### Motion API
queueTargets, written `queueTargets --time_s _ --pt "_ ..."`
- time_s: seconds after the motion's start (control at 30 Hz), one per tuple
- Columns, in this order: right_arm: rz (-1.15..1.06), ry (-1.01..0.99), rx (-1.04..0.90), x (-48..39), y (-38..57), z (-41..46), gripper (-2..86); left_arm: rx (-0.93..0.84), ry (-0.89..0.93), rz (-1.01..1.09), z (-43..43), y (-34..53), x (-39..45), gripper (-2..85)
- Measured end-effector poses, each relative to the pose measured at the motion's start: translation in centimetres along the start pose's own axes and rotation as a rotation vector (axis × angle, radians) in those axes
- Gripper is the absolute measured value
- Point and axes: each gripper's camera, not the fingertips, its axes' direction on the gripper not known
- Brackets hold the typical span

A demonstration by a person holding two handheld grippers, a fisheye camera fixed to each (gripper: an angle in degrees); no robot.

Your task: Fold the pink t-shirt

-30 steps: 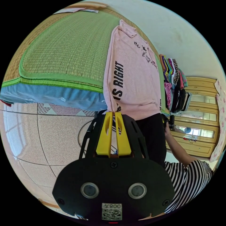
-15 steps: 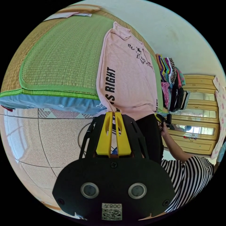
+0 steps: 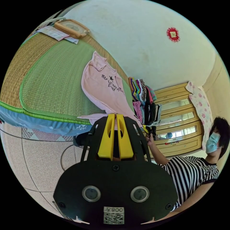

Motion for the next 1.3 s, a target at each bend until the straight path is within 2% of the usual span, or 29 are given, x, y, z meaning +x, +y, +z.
queueTargets --time_s 0.47,0.87,1.13,1.3 --pt "-0.106 -0.088 0.076 -7.5 5.8 -4.4 0.5 0.113 0.206 0.097 -7.2 6.6 3.5 0.8" --pt "-0.073 -0.152 0.174 -10.8 12.4 -7.3 0.3 0.097 0.304 0.102 -10.9 12.5 4.5 0.6" --pt "-0.074 -0.129 0.208 -13.1 13.9 -8.9 0.2 0.075 0.354 0.135 -12.1 13.7 6.1 0.7" --pt "-0.015 -0.114 0.222 -12.6 13.8 -8.9 0.2 0.074 0.367 0.087 -11.6 13.1 5.9 0.7"
